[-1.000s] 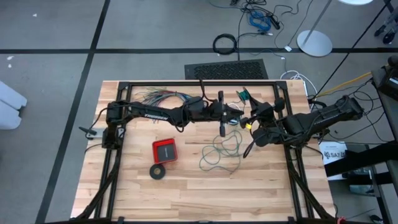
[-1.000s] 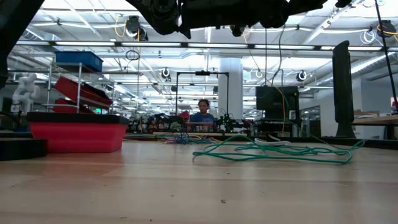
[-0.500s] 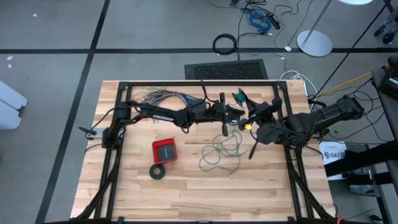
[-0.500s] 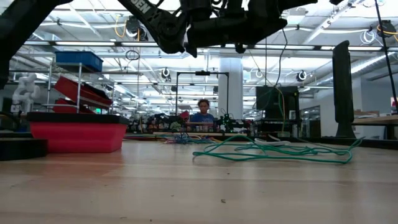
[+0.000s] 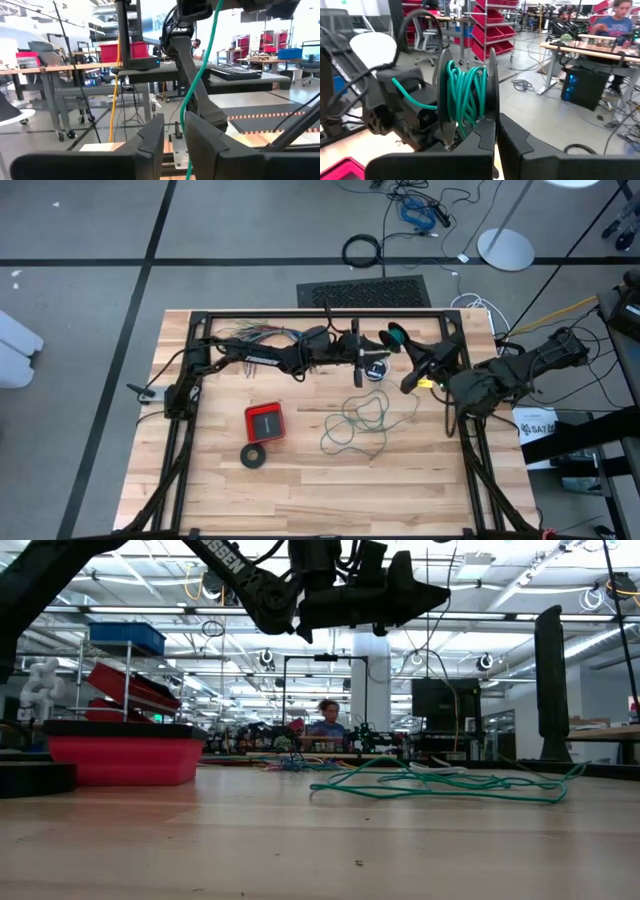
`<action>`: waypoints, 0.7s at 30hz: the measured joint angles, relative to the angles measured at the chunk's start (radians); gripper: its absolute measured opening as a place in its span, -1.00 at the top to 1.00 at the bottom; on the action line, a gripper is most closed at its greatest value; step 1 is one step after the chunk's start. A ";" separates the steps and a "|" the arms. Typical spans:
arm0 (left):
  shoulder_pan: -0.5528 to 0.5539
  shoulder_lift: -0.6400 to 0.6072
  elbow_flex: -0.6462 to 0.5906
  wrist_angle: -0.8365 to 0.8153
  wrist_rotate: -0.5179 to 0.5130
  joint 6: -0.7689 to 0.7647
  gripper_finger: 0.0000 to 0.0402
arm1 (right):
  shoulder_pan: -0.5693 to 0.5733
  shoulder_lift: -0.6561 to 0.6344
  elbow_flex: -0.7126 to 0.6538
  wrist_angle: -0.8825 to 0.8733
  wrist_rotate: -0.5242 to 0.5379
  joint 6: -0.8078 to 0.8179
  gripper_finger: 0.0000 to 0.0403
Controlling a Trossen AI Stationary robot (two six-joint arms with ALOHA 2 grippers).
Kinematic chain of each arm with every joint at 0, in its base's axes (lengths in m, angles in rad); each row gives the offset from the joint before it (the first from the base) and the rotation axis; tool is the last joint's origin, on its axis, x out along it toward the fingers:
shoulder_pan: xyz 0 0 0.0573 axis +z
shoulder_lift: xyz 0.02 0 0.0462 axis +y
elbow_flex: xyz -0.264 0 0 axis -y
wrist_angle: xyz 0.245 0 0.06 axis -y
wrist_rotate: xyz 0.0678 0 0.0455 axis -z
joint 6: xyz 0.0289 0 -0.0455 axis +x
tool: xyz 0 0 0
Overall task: Coil cords
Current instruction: Coil the green wire onto the spool
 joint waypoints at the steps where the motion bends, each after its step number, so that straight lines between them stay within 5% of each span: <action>1: 0.002 0.000 0.000 -0.001 0.000 0.000 0.57 | 0.005 -0.006 0.000 0.000 0.000 -0.006 1.00; 15: 0.027 0.010 0.000 -0.073 0.057 0.000 0.55 | 0.028 -0.028 0.000 0.123 -0.003 -0.183 1.00; 21: 0.034 0.010 0.000 -0.054 0.227 -0.053 0.55 | 0.028 -0.058 0.000 0.131 0.001 -0.213 1.00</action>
